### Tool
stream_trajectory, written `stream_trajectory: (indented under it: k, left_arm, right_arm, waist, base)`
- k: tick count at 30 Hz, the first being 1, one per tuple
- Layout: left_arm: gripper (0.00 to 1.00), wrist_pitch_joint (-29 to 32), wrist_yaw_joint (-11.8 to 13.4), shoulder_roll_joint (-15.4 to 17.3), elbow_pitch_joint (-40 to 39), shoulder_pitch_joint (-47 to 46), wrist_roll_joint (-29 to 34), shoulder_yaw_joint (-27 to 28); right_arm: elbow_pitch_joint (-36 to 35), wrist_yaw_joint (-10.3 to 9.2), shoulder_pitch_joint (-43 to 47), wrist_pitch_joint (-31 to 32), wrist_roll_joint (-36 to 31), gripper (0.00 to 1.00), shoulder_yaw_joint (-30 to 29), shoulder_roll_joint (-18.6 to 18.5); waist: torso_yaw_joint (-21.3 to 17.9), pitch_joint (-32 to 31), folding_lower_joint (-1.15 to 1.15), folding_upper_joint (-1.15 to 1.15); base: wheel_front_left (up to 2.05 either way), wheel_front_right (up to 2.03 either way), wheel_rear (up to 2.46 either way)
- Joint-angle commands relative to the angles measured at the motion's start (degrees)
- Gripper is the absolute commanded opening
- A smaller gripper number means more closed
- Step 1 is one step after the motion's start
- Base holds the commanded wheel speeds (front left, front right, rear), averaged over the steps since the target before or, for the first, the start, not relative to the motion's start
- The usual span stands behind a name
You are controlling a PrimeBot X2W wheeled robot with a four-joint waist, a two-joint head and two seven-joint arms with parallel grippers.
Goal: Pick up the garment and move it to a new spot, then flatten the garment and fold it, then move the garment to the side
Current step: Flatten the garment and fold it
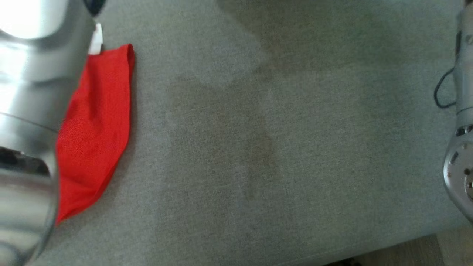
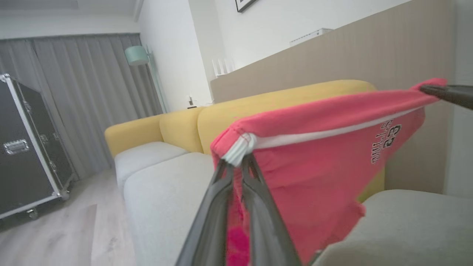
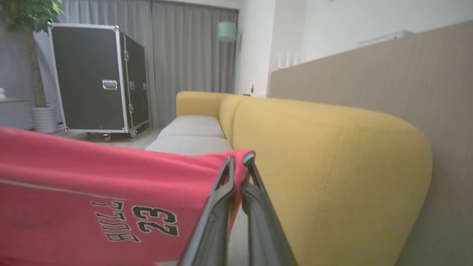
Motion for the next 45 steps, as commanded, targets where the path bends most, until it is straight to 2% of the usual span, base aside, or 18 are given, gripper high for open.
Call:
stream_trajectory:
  k: [1,5,8,12,15,17,20,28,32,38,39,45]
  left_arm:
    - [0.0,-0.6,0.2,2.4,-0.5,-2.3,-0.8,1.3]
    - [0.0,-2.4,0.2,0.8,2.0,1.3,-5.0,-2.3]
    - [0.0,-2.5,0.2,0.5,2.3,5.3,-8.0,-7.7]
    - [0.0,0.1,0.2,1.8,1.0,11.1,-14.1,-14.9]
    - [0.0,2.7,0.2,3.8,-1.3,15.5,-18.4,-20.3]
    - [0.0,3.5,0.2,5.7,-3.9,19.2,-21.9,-24.2]
    - [0.0,3.3,0.2,6.9,-6.2,22.4,-24.3,-27.4]
    - [0.0,1.9,0.2,7.9,-9.8,29.6,-27.1,-31.6]
    - [0.0,1.4,0.2,7.8,-11.6,33.5,-27.5,-32.4]
    - [0.0,2.8,1.1,8.0,-16.4,39.3,-27.6,-33.3]
    - [0.0,2.8,1.1,8.0,-16.4,39.3,-27.6,-33.3]
    - [0.0,5.1,3.4,9.0,-23.7,44.1,-27.0,-33.8]
  right_arm:
    - [-1.0,0.11,-1.4,-0.5,-0.3,0.0,-0.8,-0.5]
    - [5.8,0.11,1.3,-1.2,-3.4,0.0,-1.7,-1.5]
    - [11.5,0.11,3.5,-0.3,-4.8,0.0,-0.8,-2.3]
    - [18.4,0.11,6.2,2.6,-4.9,0.0,2.9,-3.5]
    - [20.7,0.11,9.2,5.7,-3.9,0.0,6.7,-4.5]
    - [21.4,0.11,12.7,9.2,-2.3,0.0,11.1,-5.6]
    - [21.6,0.11,16.5,12.6,0.5,0.0,16.0,-6.5]
    - [21.6,0.11,24.8,21.3,12.0,0.0,29.5,-9.4]
    - [19.4,0.11,28.7,25.4,19.2,0.0,35.5,-11.5]
    - [9.0,0.11,35.7,32.3,31.5,0.0,43.1,-17.6]
    - [9.0,0.11,35.7,32.3,31.5,0.0,43.1,-17.6]
    - [-4.3,0.11,42.0,36.3,40.5,0.0,46.5,-26.5]
  waist:
    - [0.1,0.8,-0.02,0.0]
    - [0.7,1.1,-0.02,0.0]
    - [1.1,0.3,-0.02,0.0]
    - [1.6,-2.2,-0.02,0.0]
    - [1.9,-4.8,-0.02,0.0]
    - [2.0,-7.8,-0.02,0.0]
    - [2.1,-10.8,-0.02,0.0]
    - [1.8,-17.9,-0.02,0.0]
    - [1.6,-20.9,-0.02,0.0]
    - [1.1,-23.8,-0.02,0.0]
    - [1.1,-23.8,-0.02,0.0]
    - [1.1,-25.0,-0.02,0.0]
  base:
    - [0.0,0.0,0.0]
    - [0.0,0.0,0.0]
    - [0.0,0.0,0.0]
    - [0.0,0.0,0.0]
    - [0.0,0.0,0.0]
    - [0.0,0.0,0.0]
    - [0.0,0.0,0.0]
    - [0.0,0.0,0.0]
    - [0.0,0.0,0.0]
    - [0.0,0.0,0.0]
    - [0.0,0.0,0.0]
    - [0.0,0.0,0.0]
